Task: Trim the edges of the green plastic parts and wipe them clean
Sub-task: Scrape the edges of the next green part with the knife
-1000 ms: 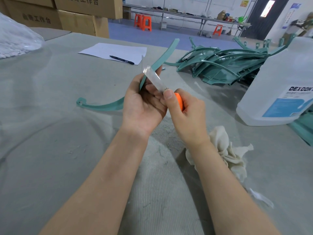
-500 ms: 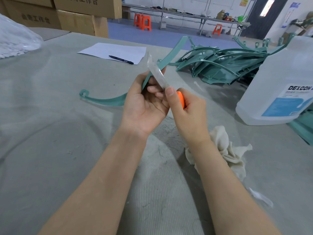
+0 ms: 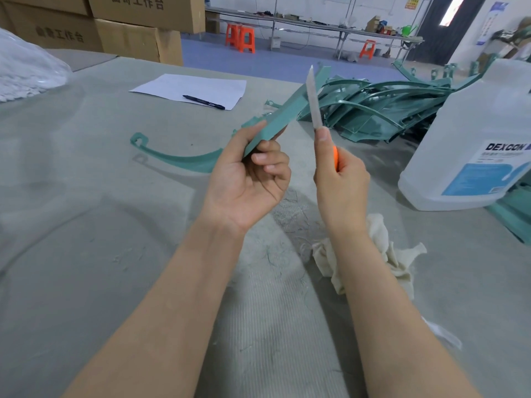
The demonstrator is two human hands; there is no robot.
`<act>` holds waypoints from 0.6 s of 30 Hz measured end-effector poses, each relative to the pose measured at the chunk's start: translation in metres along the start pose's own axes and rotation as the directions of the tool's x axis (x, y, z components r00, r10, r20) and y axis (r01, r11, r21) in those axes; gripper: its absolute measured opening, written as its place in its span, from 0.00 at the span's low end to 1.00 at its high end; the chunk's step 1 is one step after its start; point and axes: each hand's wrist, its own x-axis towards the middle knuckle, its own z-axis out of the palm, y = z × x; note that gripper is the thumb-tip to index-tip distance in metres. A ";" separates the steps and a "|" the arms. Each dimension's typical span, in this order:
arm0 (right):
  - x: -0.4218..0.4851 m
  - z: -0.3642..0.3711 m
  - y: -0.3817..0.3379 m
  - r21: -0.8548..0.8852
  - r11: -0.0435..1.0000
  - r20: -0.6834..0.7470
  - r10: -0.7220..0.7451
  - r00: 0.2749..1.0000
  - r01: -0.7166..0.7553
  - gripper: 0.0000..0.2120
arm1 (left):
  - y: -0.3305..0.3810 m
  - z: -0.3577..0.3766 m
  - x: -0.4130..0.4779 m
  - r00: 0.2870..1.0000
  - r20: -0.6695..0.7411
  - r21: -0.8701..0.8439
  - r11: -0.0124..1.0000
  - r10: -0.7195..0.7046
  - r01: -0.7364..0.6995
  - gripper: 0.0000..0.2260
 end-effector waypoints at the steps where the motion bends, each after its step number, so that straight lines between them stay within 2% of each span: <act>1: 0.001 -0.001 0.002 0.012 0.999 -0.002 0.034 0.999 -0.034 0.33 | 0.001 0.000 0.000 1.000 -0.006 0.001 1.000 0.003 -0.003 0.15; 4: 0.006 -0.003 0.003 0.110 0.988 -0.001 0.108 0.994 -0.107 0.32 | 0.001 0.000 0.001 0.998 -0.057 0.050 0.999 0.024 -0.021 0.13; 7: 0.006 -0.008 0.001 0.140 0.989 -0.039 0.051 0.998 -0.045 0.18 | 0.002 0.001 0.002 0.986 -0.160 0.146 0.989 0.055 -0.032 0.17; 9: 0.006 -0.012 -0.002 0.110 0.993 0.003 -0.035 0.999 0.034 0.11 | 0.005 0.000 0.004 0.959 -0.267 0.258 0.966 0.093 -0.022 0.15; 11: 0.007 -0.015 -0.005 0.060 0.993 0.098 -0.108 0.989 0.103 0.18 | 0.008 -0.001 0.006 0.923 -0.353 0.391 0.920 0.151 -0.002 0.06; 12: 0.006 -0.015 -0.007 0.035 0.991 0.152 -0.133 0.979 0.129 0.21 | 0.009 -0.001 0.006 0.906 -0.380 0.444 0.896 0.185 0.004 0.05; 14: 0.004 -0.012 -0.008 -0.004 0.988 0.253 -0.145 0.957 0.151 0.20 | 0.010 -0.001 0.007 0.877 -0.411 0.538 0.843 0.251 0.011 0.10; 16: 0.001 -0.007 -0.008 -0.061 0.988 0.307 -0.116 0.945 0.141 0.13 | 0.008 -0.001 0.008 0.856 -0.419 0.611 0.792 0.303 0.019 0.11; 18: 0.001 -0.004 -0.005 -0.124 0.981 0.262 -0.111 0.958 0.148 0.04 | 0.006 0.000 0.007 0.861 -0.384 0.671 0.741 0.333 0.013 0.11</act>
